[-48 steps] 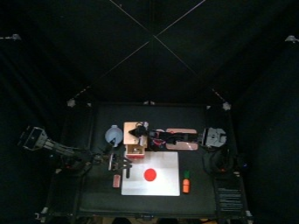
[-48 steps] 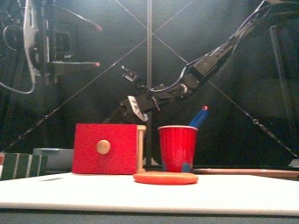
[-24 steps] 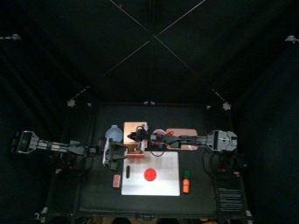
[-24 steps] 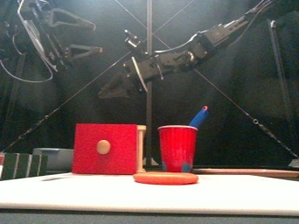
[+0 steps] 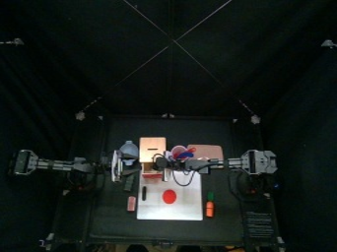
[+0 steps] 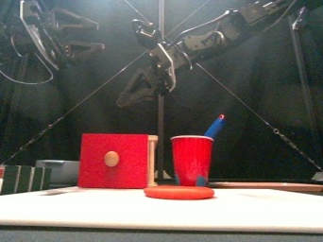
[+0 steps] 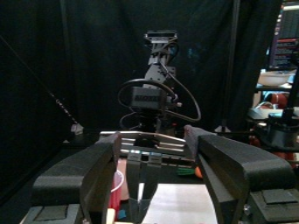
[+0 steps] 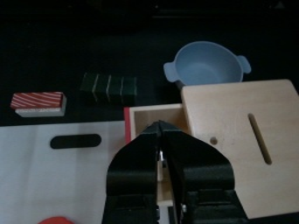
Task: Get the cutter from the drawer then cut the dough then place the extra dough in the bowl
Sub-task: Place the cutter on the board
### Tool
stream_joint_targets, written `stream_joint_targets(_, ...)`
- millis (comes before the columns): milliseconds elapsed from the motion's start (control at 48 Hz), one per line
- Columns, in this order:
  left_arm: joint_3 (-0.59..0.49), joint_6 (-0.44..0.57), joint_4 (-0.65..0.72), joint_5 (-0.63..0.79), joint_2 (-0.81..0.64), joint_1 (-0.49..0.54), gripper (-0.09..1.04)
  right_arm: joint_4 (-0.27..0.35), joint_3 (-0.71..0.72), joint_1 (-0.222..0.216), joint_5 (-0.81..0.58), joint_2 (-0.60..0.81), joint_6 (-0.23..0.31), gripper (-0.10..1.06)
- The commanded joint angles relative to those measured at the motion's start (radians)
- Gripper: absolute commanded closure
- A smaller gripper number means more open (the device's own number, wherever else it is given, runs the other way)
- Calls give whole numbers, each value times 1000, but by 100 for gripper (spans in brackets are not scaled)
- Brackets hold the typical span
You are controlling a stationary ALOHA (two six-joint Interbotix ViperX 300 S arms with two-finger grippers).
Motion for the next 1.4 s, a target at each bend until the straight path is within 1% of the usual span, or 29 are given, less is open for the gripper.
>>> stream_joint_targets(21, -14, 3, 2, -17, 0, 5, 2, 11, -11, -5, -2, -15, -2, 31)
stream_joint_targets(125, -14, 3, 2, -23, 0, 8, 2, 12, -9, -6, 0, -2, -2, 27)
stream_joint_targets(604, -5, 2, -8, -25, 0, 17, 2, -2, -18, -14, 11, 63, -5, 27)
stream_joint_targets(833, 3, 2, -38, -25, -2, 17, 2, -8, -35, -29, 18, 91, -5, 27)
stream_joint_targets(1104, 11, 0, -40, -25, 0, 17, 2, -21, -55, -43, 37, 104, -6, 27)
stream_joint_targets(1396, 18, 0, -43, -25, -2, 17, 2, -28, -69, -40, 84, 127, -3, 27)
